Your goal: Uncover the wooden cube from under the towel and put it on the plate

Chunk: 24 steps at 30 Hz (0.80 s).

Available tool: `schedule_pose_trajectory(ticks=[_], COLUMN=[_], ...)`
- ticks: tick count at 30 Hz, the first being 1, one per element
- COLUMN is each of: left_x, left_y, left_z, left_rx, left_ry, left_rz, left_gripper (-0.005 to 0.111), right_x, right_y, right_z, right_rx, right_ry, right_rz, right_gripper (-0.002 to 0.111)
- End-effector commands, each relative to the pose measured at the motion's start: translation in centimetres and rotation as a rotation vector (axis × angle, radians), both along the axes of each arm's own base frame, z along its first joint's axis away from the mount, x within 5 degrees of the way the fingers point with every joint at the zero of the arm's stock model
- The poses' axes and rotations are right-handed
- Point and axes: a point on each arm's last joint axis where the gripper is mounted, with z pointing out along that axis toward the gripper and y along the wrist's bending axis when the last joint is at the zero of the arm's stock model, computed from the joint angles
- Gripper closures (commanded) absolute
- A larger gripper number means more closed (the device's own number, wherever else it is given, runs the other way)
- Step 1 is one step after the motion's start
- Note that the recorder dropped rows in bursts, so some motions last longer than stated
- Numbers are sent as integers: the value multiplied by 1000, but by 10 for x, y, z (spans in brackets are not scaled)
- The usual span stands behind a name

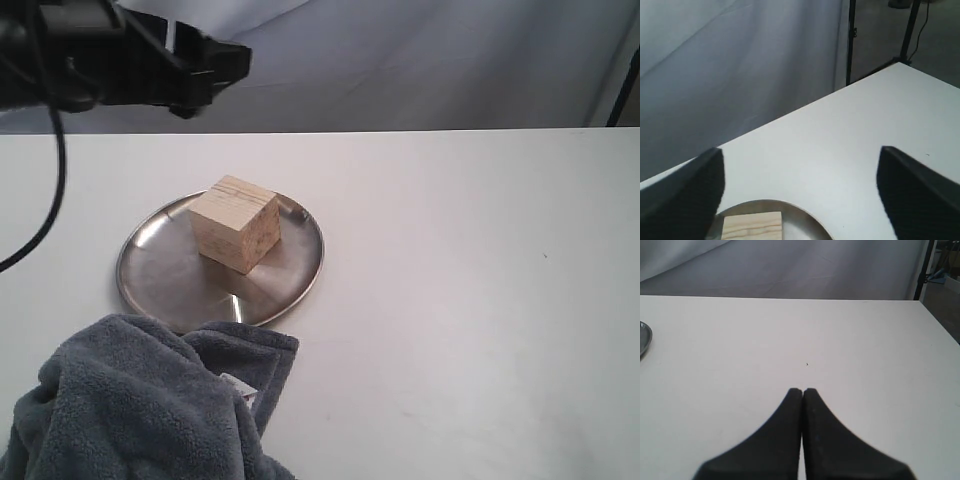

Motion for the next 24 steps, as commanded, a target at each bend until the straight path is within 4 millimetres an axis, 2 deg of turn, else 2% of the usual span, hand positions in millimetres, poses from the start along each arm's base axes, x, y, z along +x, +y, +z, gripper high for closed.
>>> schedule_pose_trajectory(ticks=[1, 6, 8, 9, 13, 16, 24], left_x=[-30, -70, -85, -90, -115, -131, -158], left_y=[17, 34, 43, 48, 71, 82, 94], left_z=[9, 5, -1, -5, -22, -30, -21], left_rx=[-11, -36, -44, -44, -134, -175, -239], left_ry=[-57, -74, -81, -86, -73, -85, -184], left_rz=[36, 31, 55, 74, 222, 269, 253], left_gripper=[50, 84, 103, 106, 107, 107, 107], right_x=[0, 0, 0, 0, 0, 0, 0], right_y=[0, 0, 0, 0, 0, 0, 0], right_z=[0, 0, 0, 0, 0, 0, 0], right_rx=[5, 5, 5, 5, 5, 5, 5], right_ry=[-6, -6, -6, -6, -6, -6, -6], right_rz=[2, 2, 2, 2, 2, 2, 2], right_gripper=[108, 108, 108, 108, 108, 108, 108])
